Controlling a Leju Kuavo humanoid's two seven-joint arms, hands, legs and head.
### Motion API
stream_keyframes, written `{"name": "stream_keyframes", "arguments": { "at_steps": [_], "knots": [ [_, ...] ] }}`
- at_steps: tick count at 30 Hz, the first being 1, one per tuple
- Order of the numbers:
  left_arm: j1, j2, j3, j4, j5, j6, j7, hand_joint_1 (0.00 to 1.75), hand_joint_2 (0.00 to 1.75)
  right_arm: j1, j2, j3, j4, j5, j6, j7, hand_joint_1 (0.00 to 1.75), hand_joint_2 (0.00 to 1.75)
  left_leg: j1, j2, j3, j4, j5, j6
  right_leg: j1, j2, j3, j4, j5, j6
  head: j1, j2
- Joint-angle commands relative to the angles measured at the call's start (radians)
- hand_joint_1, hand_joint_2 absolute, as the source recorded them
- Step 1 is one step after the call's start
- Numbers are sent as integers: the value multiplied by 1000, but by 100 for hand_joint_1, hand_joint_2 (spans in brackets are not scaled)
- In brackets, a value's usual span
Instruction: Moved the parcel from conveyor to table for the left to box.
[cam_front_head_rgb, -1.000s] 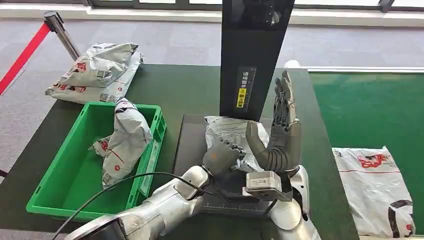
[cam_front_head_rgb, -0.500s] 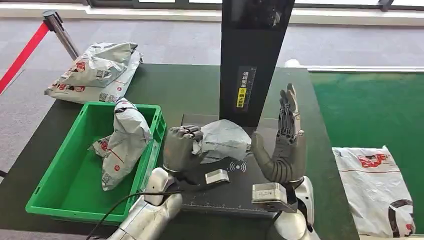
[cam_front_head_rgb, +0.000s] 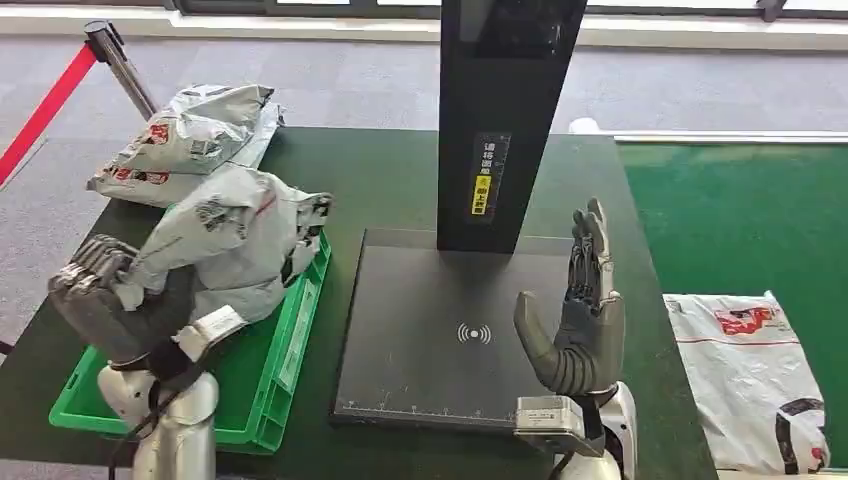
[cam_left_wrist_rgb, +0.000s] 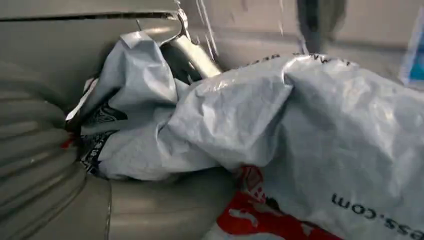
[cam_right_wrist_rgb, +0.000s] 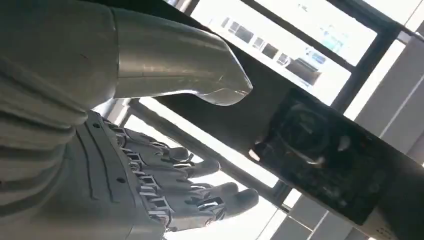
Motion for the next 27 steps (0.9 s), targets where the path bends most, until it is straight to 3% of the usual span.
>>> {"name": "stream_keyframes", "arguments": {
  "at_steps": [1,3,8,9,12,14,18,23,27],
  "knots": [
    [-2,-46,212,-111,12,-2,-7,175,175,20,-36,-33,-8,2,-4,-2,0,175,0,2,0,0,1,1,1,-1,1,-1,1,0,0,0],
    [-2,-46,212,-111,12,-2,-7,175,175,20,-36,-33,-8,2,-4,-2,0,175,0,2,0,0,1,1,0,-1,1,-2,2,0,0,0],
    [-30,-46,345,-100,32,-2,-7,175,175,66,-30,-38,-32,18,-11,-7,0,175,0,2,0,0,1,1,0,-1,1,-1,2,0,0,0],
    [12,-35,332,-120,36,-2,25,175,175,76,-27,-43,-39,22,-8,-10,0,175,0,2,1,-1,1,1,0,-1,2,-2,2,0,0,0],
    [-48,-46,358,34,-87,-2,-7,175,175,98,-29,-47,-61,29,-16,-10,0,175,-1,0,1,-1,1,0,-1,-2,2,-2,1,0,0,0],
    [-41,-24,262,161,-259,-2,107,175,175,107,-35,-51,-83,36,-6,2,0,175,-1,-2,2,-2,2,0,-1,-4,3,-2,1,0,0,0],
    [-16,118,-23,345,-396,-2,416,175,175,100,-31,-63,-96,46,22,17,0,175,-2,-10,2,-4,5,1,-2,-13,5,-5,2,0,0,0],
    [-51,173,-177,511,-493,-157,560,175,175,71,-34,-56,-71,60,71,33,0,175,-2,-3,1,-1,2,0,-1,-5,1,-2,2,0,0,0],
    [-95,184,-191,644,-539,-184,612,175,175,46,-41,-42,-42,82,107,49,0,175,-1,-4,2,-3,5,1,0,-8,4,-5,4,0,0,0]
  ]
}}
